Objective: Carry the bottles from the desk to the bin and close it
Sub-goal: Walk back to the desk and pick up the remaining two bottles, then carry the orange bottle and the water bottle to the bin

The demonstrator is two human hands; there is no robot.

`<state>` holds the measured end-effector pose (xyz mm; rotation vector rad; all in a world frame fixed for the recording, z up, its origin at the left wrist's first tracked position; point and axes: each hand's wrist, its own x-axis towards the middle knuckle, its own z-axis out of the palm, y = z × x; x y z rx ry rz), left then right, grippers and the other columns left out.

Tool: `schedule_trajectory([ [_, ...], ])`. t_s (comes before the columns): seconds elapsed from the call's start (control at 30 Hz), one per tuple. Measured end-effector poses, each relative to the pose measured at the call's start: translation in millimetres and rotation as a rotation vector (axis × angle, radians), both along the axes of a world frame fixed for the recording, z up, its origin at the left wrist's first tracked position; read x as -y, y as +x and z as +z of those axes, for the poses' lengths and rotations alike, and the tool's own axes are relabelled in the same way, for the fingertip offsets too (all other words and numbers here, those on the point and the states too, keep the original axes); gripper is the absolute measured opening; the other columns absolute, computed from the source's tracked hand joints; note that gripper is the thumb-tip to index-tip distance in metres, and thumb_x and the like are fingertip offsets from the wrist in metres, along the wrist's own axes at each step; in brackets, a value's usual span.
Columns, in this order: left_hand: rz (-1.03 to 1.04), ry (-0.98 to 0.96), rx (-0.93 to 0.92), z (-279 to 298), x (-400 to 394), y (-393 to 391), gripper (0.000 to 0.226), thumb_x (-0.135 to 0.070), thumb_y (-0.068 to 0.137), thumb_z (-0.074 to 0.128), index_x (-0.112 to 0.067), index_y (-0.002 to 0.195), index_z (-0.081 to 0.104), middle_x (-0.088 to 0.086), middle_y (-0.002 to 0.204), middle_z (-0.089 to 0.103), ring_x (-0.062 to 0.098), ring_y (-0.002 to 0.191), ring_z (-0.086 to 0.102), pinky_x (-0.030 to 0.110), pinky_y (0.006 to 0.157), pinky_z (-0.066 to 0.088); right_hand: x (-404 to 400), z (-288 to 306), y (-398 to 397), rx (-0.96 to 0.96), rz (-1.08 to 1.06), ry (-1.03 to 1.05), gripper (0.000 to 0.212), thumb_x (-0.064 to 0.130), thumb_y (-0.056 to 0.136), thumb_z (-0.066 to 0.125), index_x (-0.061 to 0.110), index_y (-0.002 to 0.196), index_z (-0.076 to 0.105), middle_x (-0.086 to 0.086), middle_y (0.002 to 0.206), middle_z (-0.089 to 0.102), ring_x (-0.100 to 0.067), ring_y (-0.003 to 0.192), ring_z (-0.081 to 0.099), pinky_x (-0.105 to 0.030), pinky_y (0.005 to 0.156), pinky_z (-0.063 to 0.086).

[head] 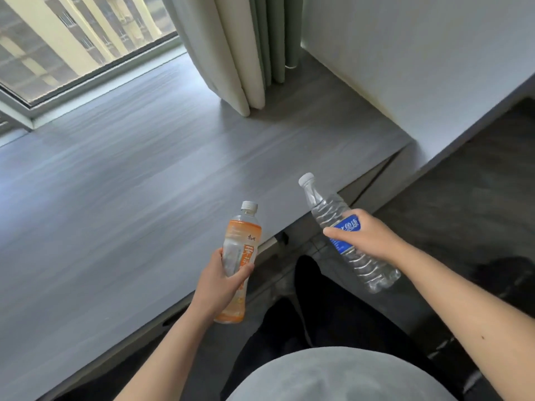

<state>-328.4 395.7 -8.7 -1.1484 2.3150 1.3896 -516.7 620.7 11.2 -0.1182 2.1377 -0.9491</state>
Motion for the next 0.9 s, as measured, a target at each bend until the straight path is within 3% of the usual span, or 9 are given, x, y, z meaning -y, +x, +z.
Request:
schedule_trajectory([
  [0.13,-0.162,-0.092,0.039,-7.4,-12.7,9.4,0.053,-0.048,0.078,0.064,-0.022,0.118,0.041,-0.01,0.101,0.054,0.003,0.079,0.056,0.019,0.059,0.044,-49.2,-11.4,31.9,0.015,-0.124,0.014,0.066,0.063,0.058,0.073,0.029,0.108,0.047,0.009,0.093,0.065,-0.01,0.082,0.065,-0.024,0.065,0.049],
  [0.23,-0.269,-0.163,0.077,-13.4,-24.7,13.1,0.054,-0.051,0.076,0.062,-0.025,0.118,0.042,-0.012,0.1,0.055,0.008,0.08,0.058,0.028,0.065,0.05,-87.3,-23.8,51.6,0.032,-0.209,0.055,0.063,0.06,0.061,0.074,0.027,0.108,0.048,0.011,0.089,0.065,-0.006,0.077,0.063,-0.022,0.06,0.045],
  [0.33,-0.364,-0.225,0.128,-20.1,-38.8,15.0,0.043,-0.053,0.074,0.061,-0.033,0.104,0.039,-0.015,0.093,0.054,0.014,0.083,0.06,0.039,0.076,0.053,-124.1,-37.2,67.2,0.053,-0.28,0.103,0.06,0.057,0.062,0.076,0.025,0.105,0.05,0.01,0.089,0.065,-0.007,0.079,0.063,-0.022,0.06,0.044],
  [0.43,-0.433,-0.285,0.181,-26.4,-53.2,13.2,0.042,-0.054,0.073,0.06,-0.031,0.102,0.04,-0.016,0.085,0.051,0.01,0.075,0.056,0.036,0.071,0.052,-160.6,-48.8,81.2,0.079,-0.353,0.123,0.056,0.055,0.062,0.077,0.024,0.101,0.051,0.009,0.089,0.065,-0.007,0.078,0.063,-0.023,0.061,0.044],
  [0.53,-0.483,-0.318,0.234,-32.8,-71.2,9.9,0.044,-0.056,0.073,0.059,-0.03,0.103,0.04,-0.014,0.088,0.051,0.012,0.078,0.055,0.034,0.069,0.049,-198.6,-56.0,94.8,0.097,-0.385,0.177,0.049,0.056,0.061,0.077,0.027,0.09,0.052,0.012,0.082,0.064,-0.004,0.074,0.06,-0.021,0.059,0.042],
  [0.67,-0.566,-0.36,0.323,-39.5,-97.5,1.0,0.05,-0.055,0.074,0.059,-0.023,0.11,0.043,-0.007,0.1,0.058,0.019,0.089,0.061,0.036,0.073,0.051,-250.2,-65.2,114.9,0.099,-0.43,0.25,0.046,0.058,0.06,0.077,0.022,0.078,0.054,0.007,0.076,0.066,-0.017,0.076,0.065,-0.028,0.065,0.045],
  [0.8,-0.599,-0.383,0.371,-46.5,-121.4,-9.8,0.054,-0.053,0.076,0.059,-0.019,0.114,0.043,0.001,0.112,0.062,0.021,0.092,0.062,0.036,0.075,0.052,-292.6,-77.3,130.2,0.135,-0.48,0.263,0.055,0.052,0.061,0.079,0.015,0.094,0.055,-0.004,0.087,0.067,-0.026,0.086,0.066,-0.035,0.079,0.052],
  [0.9,-0.66,-0.405,0.396,-49.9,-131.7,-19.0,0.054,-0.052,0.076,0.059,-0.018,0.114,0.042,0.002,0.114,0.061,0.025,0.097,0.061,0.035,0.073,0.048,-311.8,-79.5,137.8,0.144,-0.544,0.274,0.061,0.05,0.062,0.08,0.013,0.102,0.052,0.0,0.086,0.063,-0.024,0.086,0.064,-0.037,0.082,0.052],
])
